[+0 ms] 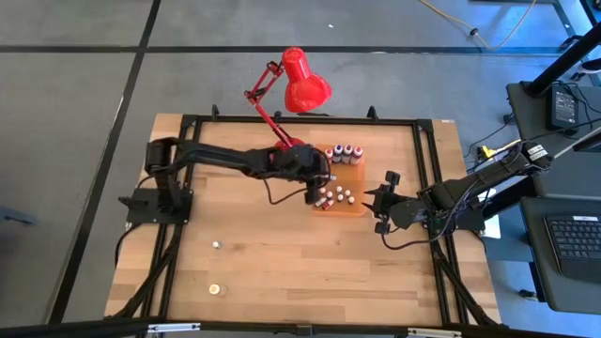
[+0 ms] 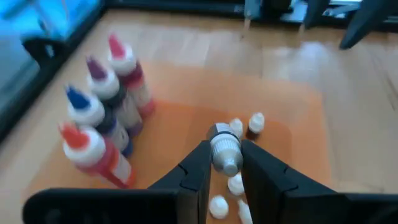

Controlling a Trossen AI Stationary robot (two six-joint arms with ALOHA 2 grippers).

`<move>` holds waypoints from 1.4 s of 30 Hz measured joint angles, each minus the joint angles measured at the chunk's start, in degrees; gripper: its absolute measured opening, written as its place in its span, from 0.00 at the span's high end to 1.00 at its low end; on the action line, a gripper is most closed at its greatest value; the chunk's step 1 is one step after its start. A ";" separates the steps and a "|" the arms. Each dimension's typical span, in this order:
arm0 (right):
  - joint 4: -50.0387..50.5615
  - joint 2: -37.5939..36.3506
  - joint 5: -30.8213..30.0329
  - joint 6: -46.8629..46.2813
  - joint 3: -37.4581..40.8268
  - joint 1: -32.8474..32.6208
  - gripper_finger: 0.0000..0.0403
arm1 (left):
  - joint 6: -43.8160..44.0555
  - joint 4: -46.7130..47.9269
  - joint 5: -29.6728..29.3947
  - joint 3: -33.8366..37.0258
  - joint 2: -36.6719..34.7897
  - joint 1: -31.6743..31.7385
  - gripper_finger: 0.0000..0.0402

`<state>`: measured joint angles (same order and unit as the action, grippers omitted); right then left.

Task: Pick & Place food coloring
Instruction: Put the small black food coloring bottle into the orange bin

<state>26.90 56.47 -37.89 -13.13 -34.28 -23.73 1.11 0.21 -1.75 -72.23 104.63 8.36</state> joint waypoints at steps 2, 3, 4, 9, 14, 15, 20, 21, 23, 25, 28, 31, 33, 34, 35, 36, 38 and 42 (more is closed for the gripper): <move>-0.01 0.00 0.00 0.00 0.00 0.00 0.62 | 1.77 2.48 1.26 -1.44 0.65 0.76 0.82; -0.01 0.00 0.00 0.02 0.00 -0.02 0.62 | 1.83 4.48 2.36 -2.68 0.88 1.12 0.83; 0.02 0.00 0.00 0.06 0.00 -0.01 0.62 | 1.88 7.20 3.28 -4.09 1.18 1.47 0.84; -0.02 0.00 0.00 0.13 0.00 -0.01 0.62 | 0.68 21.55 3.86 -13.99 6.23 1.64 0.85; -0.08 0.00 0.00 0.06 0.00 0.00 0.62 | 0.05 31.06 2.42 -23.15 12.62 1.46 0.85; -0.07 0.00 0.00 -0.01 0.00 0.00 0.62 | -0.28 31.73 2.31 -24.46 13.89 1.57 0.85; 0.13 0.04 0.02 -0.08 0.00 -0.01 0.62 | -1.43 32.66 2.80 -27.98 17.41 1.95 0.85; 0.12 0.04 0.02 -0.07 0.00 0.00 0.62 | -1.41 33.08 2.80 -28.17 17.83 1.95 0.85; 0.28 0.04 0.00 -0.08 0.00 -0.02 0.62 | -1.46 33.36 2.82 -28.24 18.57 2.04 0.85; 0.24 0.04 0.02 -0.04 0.00 -0.02 0.62 | -1.67 33.48 2.87 -28.24 18.85 2.22 0.85; 0.26 0.04 0.02 -0.07 0.00 0.00 0.62 | -1.82 33.46 2.83 -28.24 18.85 2.36 0.85; 0.26 0.04 0.02 -0.07 0.00 0.00 0.62 | -1.86 33.50 3.05 -28.24 18.85 2.34 0.83; 0.26 0.04 0.02 -0.07 0.00 0.00 0.62 | -1.86 33.67 3.08 -28.24 18.85 2.30 0.82; 0.26 0.04 0.02 -0.08 0.00 -0.01 0.62 | -1.86 34.01 3.12 -28.24 18.85 2.28 0.82; 0.26 0.04 0.02 -0.07 0.00 -0.01 0.62 | -1.86 34.28 3.11 -28.24 18.85 2.28 0.82; 0.26 0.04 0.02 -0.07 0.00 0.00 0.62 | -1.80 34.18 2.98 -28.06 18.85 2.30 0.82; 0.22 0.04 0.02 -0.09 0.00 0.00 0.62 | -1.16 33.98 2.86 -27.53 19.00 2.30 0.82; 0.21 0.04 0.02 -0.09 0.00 0.00 0.62 | -1.15 33.92 2.86 -27.47 19.18 2.32 0.81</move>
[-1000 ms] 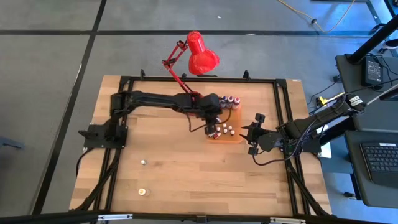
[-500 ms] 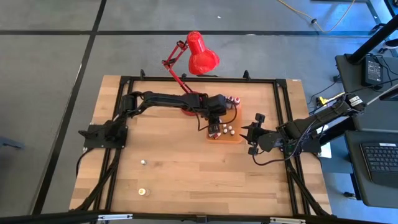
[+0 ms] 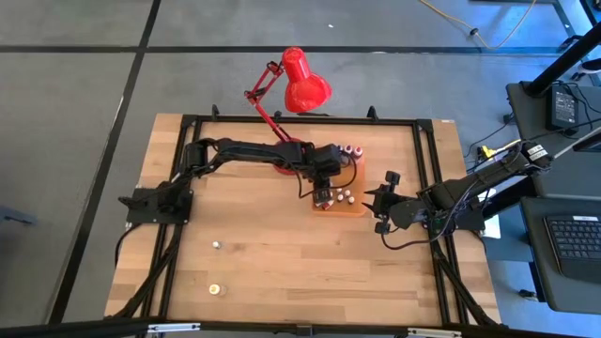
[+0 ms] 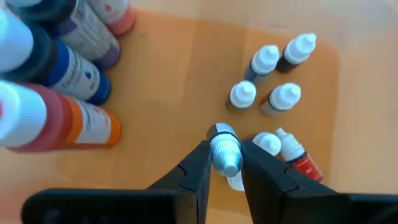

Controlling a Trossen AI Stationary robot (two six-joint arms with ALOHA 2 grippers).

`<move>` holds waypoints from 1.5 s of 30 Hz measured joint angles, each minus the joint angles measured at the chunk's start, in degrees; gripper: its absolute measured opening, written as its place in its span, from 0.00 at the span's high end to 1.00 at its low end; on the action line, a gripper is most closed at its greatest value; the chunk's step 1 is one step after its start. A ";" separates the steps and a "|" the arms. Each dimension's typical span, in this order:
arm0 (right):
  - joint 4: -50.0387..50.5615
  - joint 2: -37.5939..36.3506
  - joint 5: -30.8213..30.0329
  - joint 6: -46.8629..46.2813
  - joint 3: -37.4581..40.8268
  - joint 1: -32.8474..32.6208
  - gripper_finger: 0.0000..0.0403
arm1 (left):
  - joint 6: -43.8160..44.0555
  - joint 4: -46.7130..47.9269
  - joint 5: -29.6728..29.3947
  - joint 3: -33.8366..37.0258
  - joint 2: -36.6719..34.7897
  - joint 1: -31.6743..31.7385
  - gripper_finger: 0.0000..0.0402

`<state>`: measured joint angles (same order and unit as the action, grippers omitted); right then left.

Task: Pick & Place food coloring
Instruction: Put the small black food coloring bottle into the orange bin, then put the small brown food coloring bottle into the orange bin

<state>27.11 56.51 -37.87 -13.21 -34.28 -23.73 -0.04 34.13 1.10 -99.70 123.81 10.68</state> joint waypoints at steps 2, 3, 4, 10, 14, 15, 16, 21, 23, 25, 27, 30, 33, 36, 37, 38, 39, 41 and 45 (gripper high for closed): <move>0.00 0.00 0.00 -0.02 0.00 -0.01 0.62 | -0.52 -0.09 0.00 0.00 0.00 -0.02 0.80; 0.00 0.00 0.00 -0.02 0.00 0.00 0.62 | -0.56 -0.04 0.00 0.00 0.00 -0.06 0.80; 0.01 0.00 0.00 -0.02 0.00 -0.01 0.62 | -0.54 -0.06 0.00 0.00 0.00 -0.06 0.79; 0.00 0.00 0.00 -0.02 0.00 0.00 0.62 | -0.63 -0.02 0.00 0.00 0.00 -0.07 0.78; 0.01 0.00 0.00 -0.01 0.00 -0.01 0.62 | -0.65 -0.02 0.00 0.00 0.00 -0.07 0.78; 0.01 0.00 0.00 -0.02 0.00 0.00 0.62 | -0.65 0.00 0.00 0.00 0.00 -0.07 0.78; 0.02 0.00 0.00 -0.02 0.00 0.00 0.62 | -0.69 0.00 0.02 0.00 0.00 -0.07 0.78; 0.01 0.00 0.00 -0.02 0.00 0.00 0.62 | -0.27 0.00 0.42 0.00 0.00 -0.12 0.77; 0.02 0.00 0.00 -0.02 0.00 0.00 0.62 | -0.24 -0.02 0.44 0.00 0.00 -0.17 0.75; 0.00 0.00 0.00 -0.02 0.00 0.00 0.62 | -0.07 0.00 0.46 0.00 0.00 -0.27 0.73; 0.00 0.00 0.00 -0.02 0.00 -0.02 0.62 | 0.16 -0.02 0.44 0.00 0.00 -0.43 0.70; 0.00 0.00 0.00 -0.02 0.00 0.00 0.62 | -0.10 1.99 0.44 -0.55 -0.17 -0.61 0.68; 0.04 0.00 0.02 -0.04 0.00 -0.02 0.62 | -0.10 7.18 0.44 -2.37 -2.80 -0.75 0.67; 0.11 0.00 0.27 -0.20 0.00 -0.01 0.62 | 0.79 10.71 0.28 -2.86 -8.16 -1.45 0.67; 0.13 0.00 0.57 -0.21 0.00 0.00 0.62 | 0.86 11.75 -0.19 -2.86 -9.80 -2.03 0.67; 0.11 0.00 0.92 -0.21 0.00 0.00 0.62 | 0.97 12.64 -0.55 -2.86 -11.43 -2.72 0.67; 0.14 0.00 1.43 -0.22 0.00 0.00 0.62 | 1.35 14.08 -1.08 -2.84 -13.03 -3.69 0.67; 0.13 -0.04 1.79 -0.46 0.00 -0.02 0.62 | 2.83 16.00 -3.47 -2.85 -16.32 -5.93 0.67; 0.51 -0.04 2.00 -2.07 0.00 -0.02 0.62 | 6.01 24.96 -10.10 -2.89 -20.38 -12.07 0.67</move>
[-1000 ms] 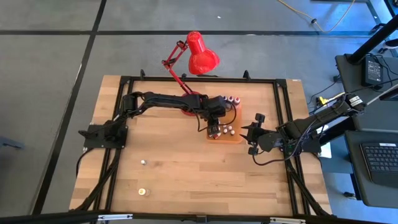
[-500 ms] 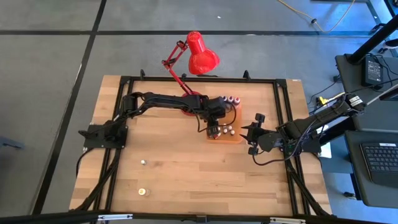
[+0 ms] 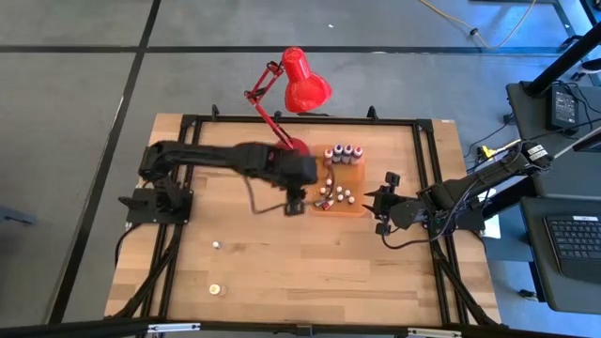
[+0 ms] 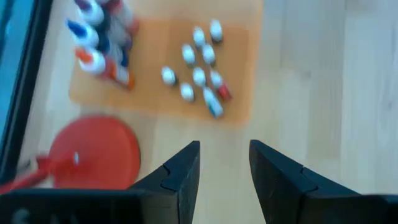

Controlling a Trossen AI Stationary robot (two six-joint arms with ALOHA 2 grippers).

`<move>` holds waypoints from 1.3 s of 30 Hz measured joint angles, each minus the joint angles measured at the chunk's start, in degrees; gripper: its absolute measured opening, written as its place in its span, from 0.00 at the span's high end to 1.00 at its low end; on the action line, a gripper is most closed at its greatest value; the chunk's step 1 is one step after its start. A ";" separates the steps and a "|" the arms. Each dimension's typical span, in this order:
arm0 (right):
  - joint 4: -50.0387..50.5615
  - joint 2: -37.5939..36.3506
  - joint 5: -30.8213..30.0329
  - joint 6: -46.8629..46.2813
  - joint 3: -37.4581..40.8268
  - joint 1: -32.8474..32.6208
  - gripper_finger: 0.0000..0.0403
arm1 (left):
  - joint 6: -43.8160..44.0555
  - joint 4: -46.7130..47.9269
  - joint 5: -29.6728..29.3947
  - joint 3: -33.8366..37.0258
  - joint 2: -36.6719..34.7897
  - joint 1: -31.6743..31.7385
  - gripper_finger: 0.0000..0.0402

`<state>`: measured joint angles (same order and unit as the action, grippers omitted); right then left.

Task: Pick & Place food coloring
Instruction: Put the small brown food coloring bottle into the orange bin

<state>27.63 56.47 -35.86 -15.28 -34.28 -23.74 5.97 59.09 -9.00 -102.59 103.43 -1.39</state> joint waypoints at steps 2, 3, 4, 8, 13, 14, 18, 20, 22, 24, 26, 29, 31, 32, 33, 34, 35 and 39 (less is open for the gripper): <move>0.06 0.00 0.02 -0.93 0.00 0.02 0.62 | 2.71 4.65 -3.67 0.04 -0.60 -3.56 0.67; 0.19 0.00 0.03 -1.09 0.00 0.00 0.62 | 4.48 7.44 -5.32 0.04 -0.74 -5.24 0.67; 0.14 0.00 0.03 -1.15 0.00 0.00 0.62 | 6.30 9.70 -6.65 0.04 -0.89 -7.04 0.67; 0.13 0.00 0.09 -1.15 0.00 0.00 0.62 | 17.66 18.14 -11.28 0.66 -0.94 -13.53 0.68; 0.06 0.00 0.14 -1.17 0.00 0.02 0.62 | 34.93 20.58 -15.78 10.30 -6.02 -20.41 0.68; 0.04 0.00 0.13 -1.14 0.00 0.02 0.62 | 38.77 20.23 -15.70 13.16 -7.81 -21.69 0.68; -0.32 0.00 0.09 -1.04 0.00 0.01 0.62 | 54.00 16.04 -12.82 24.64 -14.29 -25.63 0.68; -0.41 0.00 0.06 -1.02 0.00 -0.01 0.62 | 60.99 14.33 -11.26 29.67 -17.52 -27.45 0.68; -0.45 0.00 -0.27 -0.96 0.00 0.00 0.62 | 68.23 13.45 -8.95 33.96 -19.38 -28.77 0.68; -0.56 0.00 -0.37 -0.90 0.00 0.02 0.62 | 75.51 13.43 -6.38 38.17 -20.98 -29.99 0.68; -0.64 0.00 -0.43 -0.73 0.00 0.02 0.62 | 81.68 13.40 -4.57 41.64 -22.04 -30.91 0.68; -0.73 0.00 -0.45 -0.65 0.00 0.02 0.62 | 87.33 12.10 -1.97 46.30 -22.38 -32.27 0.68; -0.84 0.00 -0.47 -0.08 0.00 0.01 0.62 | 89.51 9.30 -0.50 48.84 -22.39 -33.10 0.68; -0.93 0.00 -0.48 0.62 0.00 0.01 0.62 | 90.40 7.70 0.25 50.03 -22.39 -33.46 0.68; -1.01 0.00 -0.48 0.93 0.00 0.02 0.62 | 91.20 5.50 0.93 51.13 -22.39 -33.73 0.68; -1.18 0.00 -0.48 1.05 0.00 0.01 0.62 | 91.56 3.27 1.25 52.02 -22.39 -34.01 0.68; -1.30 0.00 -0.50 1.21 0.00 0.02 0.62 | 91.76 1.41 1.23 52.70 -22.39 -34.36 0.68; -1.69 0.02 -0.50 2.34 0.00 0.01 0.62 | 92.83 -2.19 1.77 54.37 -22.39 -34.96 0.68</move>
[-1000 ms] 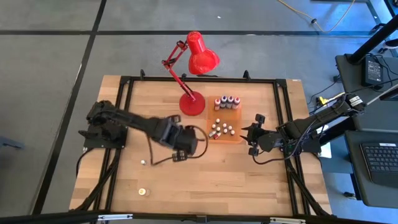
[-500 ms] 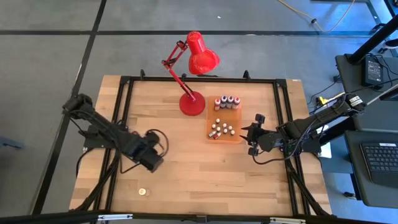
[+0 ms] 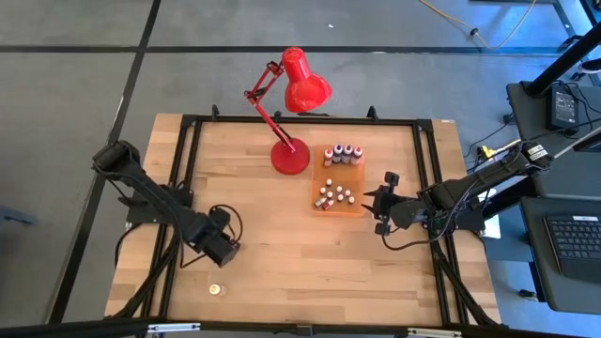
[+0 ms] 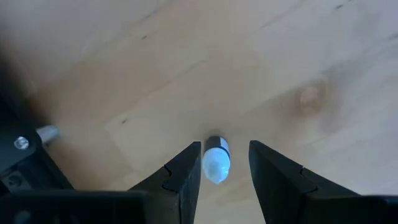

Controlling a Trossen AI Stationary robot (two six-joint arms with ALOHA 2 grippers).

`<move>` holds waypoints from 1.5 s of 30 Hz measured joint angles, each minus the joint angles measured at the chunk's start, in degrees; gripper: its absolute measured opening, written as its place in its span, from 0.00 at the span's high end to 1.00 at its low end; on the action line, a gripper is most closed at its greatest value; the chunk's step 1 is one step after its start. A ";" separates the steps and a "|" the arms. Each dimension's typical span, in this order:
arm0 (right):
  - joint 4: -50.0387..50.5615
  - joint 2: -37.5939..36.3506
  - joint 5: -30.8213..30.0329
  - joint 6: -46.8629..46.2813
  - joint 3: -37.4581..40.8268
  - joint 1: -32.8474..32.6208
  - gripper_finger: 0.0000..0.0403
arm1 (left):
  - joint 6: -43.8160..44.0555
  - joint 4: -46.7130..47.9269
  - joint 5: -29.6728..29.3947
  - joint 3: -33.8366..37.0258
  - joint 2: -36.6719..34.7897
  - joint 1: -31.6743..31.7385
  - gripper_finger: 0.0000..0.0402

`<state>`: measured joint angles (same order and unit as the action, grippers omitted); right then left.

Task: Pick & Place food coloring
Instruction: Put the small brown food coloring bottle into the orange bin

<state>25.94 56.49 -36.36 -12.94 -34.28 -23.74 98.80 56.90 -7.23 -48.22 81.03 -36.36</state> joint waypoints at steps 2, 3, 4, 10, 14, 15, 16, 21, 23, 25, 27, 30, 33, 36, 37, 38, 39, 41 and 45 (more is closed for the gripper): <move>-0.05 0.00 0.00 -0.01 0.00 -0.01 0.62 | 0.96 0.01 0.02 0.40 0.00 0.02 0.68; -0.07 0.00 0.00 -0.03 0.00 0.01 0.62 | 1.39 -0.02 0.15 0.70 0.00 0.02 0.67; -0.05 0.00 0.00 -0.03 0.00 0.00 0.62 | 1.90 0.02 0.43 1.03 0.00 0.02 0.67; -0.05 0.00 0.00 -0.03 0.00 0.01 0.62 | 3.49 -0.39 2.84 1.93 0.02 0.00 0.67; -0.03 0.00 -0.02 0.01 0.00 0.01 0.62 | 2.41 -2.92 2.62 1.93 0.02 0.00 0.67; -0.03 0.00 -0.02 0.01 0.00 0.01 0.62 | 2.24 -3.60 2.60 1.91 0.02 0.00 0.67; -0.03 0.00 -0.02 0.03 0.00 0.01 0.62 | 2.09 -4.13 2.58 1.91 0.02 0.00 0.67; -0.03 0.00 -0.02 0.10 0.00 0.01 0.62 | 2.39 -4.70 2.41 1.91 0.02 -0.08 0.67; -0.03 0.00 -0.02 0.10 0.00 0.01 0.62 | 2.43 -4.67 2.44 1.91 0.04 -0.11 0.67; -0.03 0.02 -0.02 0.03 0.00 -0.01 0.62 | 2.46 -4.64 2.44 1.91 0.04 -0.37 0.67; 0.00 0.02 -0.02 0.03 0.00 0.00 0.62 | 2.46 -4.51 2.52 1.91 0.04 -0.78 0.67; 0.00 0.02 -0.02 0.01 0.00 0.01 0.62 | 2.48 -4.43 2.46 1.91 0.07 -1.48 0.67; 0.00 0.02 -0.02 0.01 0.00 0.01 0.62 | 2.48 -4.41 2.44 1.91 0.07 -2.31 0.67; 0.00 0.02 -0.03 -0.01 0.00 0.00 0.62 | 3.06 -4.41 2.44 1.91 0.07 -3.32 0.67; 0.00 0.02 -0.02 -0.01 0.00 -0.01 0.62 | 3.30 -4.42 2.43 1.91 0.07 -3.62 0.67; 0.00 0.02 -0.04 -0.01 0.00 -0.01 0.62 | 3.59 -4.41 2.43 1.91 0.07 -3.93 0.68; 0.00 0.02 -0.02 -0.01 0.00 -0.01 0.62 | 3.86 -4.41 2.43 1.91 0.07 -4.23 0.68; 0.00 0.02 -0.04 -0.01 0.00 0.01 0.62 | 3.96 -4.41 2.38 1.91 0.07 -4.73 0.68; 0.00 0.02 -0.04 0.03 0.00 -0.01 0.62 | 1.96 -4.57 1.97 1.91 0.07 -5.27 0.68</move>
<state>25.93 56.51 -36.40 -12.91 -34.28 -23.74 100.76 52.33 -5.26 -46.30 81.10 -41.63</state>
